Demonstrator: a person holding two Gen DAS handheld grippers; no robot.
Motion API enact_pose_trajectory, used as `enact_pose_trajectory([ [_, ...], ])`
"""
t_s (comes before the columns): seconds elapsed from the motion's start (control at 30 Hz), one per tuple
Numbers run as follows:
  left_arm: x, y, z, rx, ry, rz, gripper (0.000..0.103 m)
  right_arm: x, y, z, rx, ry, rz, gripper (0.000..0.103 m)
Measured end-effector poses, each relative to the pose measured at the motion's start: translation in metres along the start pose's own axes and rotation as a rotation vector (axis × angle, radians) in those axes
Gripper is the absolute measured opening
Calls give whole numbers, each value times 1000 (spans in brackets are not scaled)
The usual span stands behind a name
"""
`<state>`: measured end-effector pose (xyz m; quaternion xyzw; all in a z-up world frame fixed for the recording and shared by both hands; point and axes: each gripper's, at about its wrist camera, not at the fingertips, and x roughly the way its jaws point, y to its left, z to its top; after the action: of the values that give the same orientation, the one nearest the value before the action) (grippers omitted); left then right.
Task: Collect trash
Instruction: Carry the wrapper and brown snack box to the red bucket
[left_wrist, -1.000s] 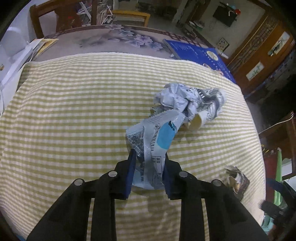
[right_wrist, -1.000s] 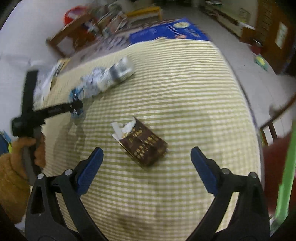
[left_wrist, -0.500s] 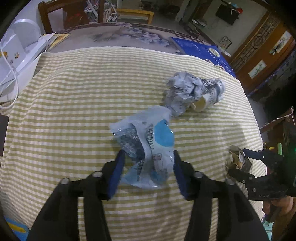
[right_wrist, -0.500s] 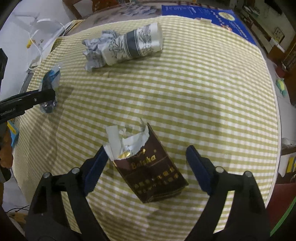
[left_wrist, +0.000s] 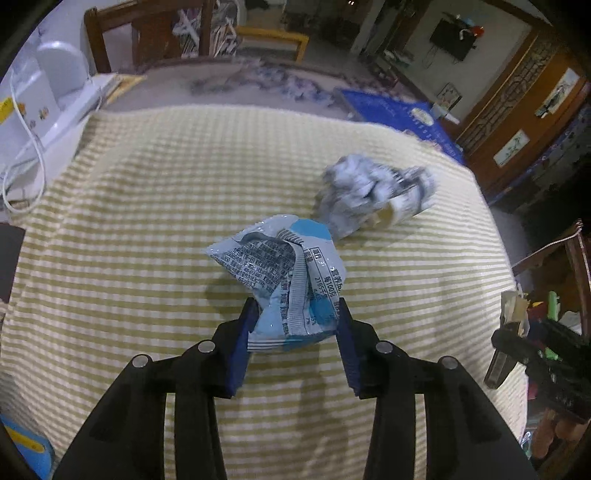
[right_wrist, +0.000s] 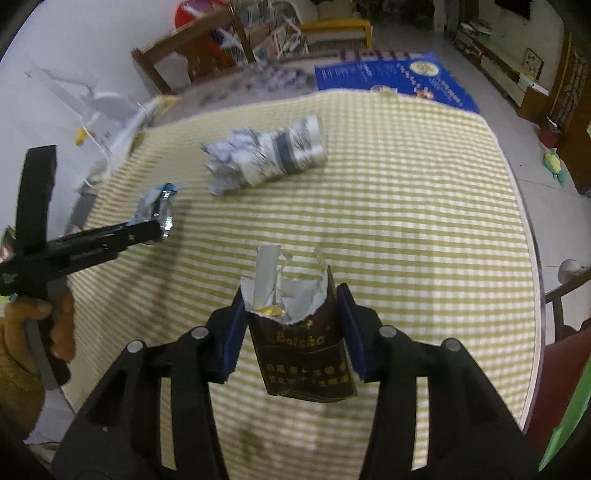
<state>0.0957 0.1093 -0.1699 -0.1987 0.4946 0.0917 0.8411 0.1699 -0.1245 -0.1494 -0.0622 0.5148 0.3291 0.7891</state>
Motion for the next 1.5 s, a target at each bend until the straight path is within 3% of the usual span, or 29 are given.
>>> enact_pose_trajectory([
  [0.3,-41,-44,-12,82,-63,-84,39,-65,6,-21,68,-142,-14,46],
  [0.67,-70,-100,-31,202,-100,-174,39,-130,-6,-58,144,-275,-100,46],
  [1.03,-87,-138,-47,289,-112,-225,39,-163,-18,-83,208,-344,-150,46],
  [1.5,-97,-164,-55,344,-136,-220,39,-174,-33,-98,254,-361,-170,46],
])
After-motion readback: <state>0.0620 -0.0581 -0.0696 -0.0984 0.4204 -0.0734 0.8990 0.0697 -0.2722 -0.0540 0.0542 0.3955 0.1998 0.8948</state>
